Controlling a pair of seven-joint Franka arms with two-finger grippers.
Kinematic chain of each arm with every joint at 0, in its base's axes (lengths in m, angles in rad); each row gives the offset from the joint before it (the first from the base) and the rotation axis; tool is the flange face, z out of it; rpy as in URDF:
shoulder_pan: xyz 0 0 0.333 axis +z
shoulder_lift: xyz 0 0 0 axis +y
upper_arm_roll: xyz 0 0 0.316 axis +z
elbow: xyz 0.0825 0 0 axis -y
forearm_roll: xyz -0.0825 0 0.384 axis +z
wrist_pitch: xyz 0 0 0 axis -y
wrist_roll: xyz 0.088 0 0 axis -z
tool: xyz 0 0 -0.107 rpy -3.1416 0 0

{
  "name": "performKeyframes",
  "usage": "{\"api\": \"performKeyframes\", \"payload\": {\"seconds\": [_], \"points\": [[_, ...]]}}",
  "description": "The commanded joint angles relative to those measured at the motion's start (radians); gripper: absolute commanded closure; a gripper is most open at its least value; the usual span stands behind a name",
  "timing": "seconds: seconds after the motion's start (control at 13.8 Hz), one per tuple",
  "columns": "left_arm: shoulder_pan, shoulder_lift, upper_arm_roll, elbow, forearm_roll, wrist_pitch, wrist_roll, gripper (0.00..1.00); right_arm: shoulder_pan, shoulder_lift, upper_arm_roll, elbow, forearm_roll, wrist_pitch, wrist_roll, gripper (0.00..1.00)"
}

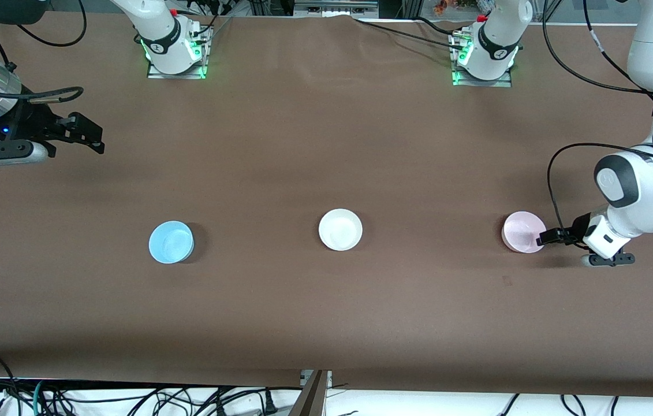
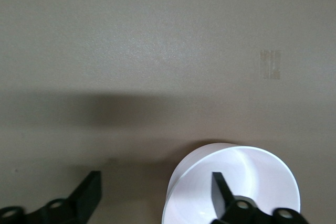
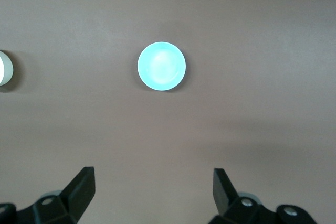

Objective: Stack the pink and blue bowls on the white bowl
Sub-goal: 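Lower the left gripper and grasp the pink bowl's rim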

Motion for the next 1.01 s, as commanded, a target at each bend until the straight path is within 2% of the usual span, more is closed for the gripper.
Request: {"api": "performKeyframes", "payload": {"seconds": [0.0,0.29,0.36,0.51,0.72,0.94], "points": [[-0.012,-0.044,0.007,-0.065,-0.027,0.031,0.034,0.17,-0.003,0.005,0.005,0.009,-0.005,-0.013,0.002,0.01],[-0.014,-0.065,0.007,-0.093,-0.027,0.021,0.075,0.18,-0.001,0.015,0.005,0.009,0.000,-0.012,0.008,0.01],[-0.014,-0.065,0.007,-0.093,-0.026,0.021,0.077,0.25,-0.003,0.033,0.005,0.009,0.006,-0.001,-0.006,0.01],[-0.014,-0.065,0.007,-0.092,-0.026,0.021,0.077,0.45,-0.003,0.086,0.003,0.033,0.000,-0.011,-0.014,0.01],[-0.014,-0.065,0.007,-0.092,-0.026,0.011,0.077,0.67,-0.001,0.113,0.003,0.033,0.001,-0.013,-0.011,0.01],[-0.014,-0.065,0.007,-0.093,-0.026,0.011,0.077,0.74,-0.001,0.155,0.005,0.041,-0.005,-0.002,-0.011,0.01]]}}
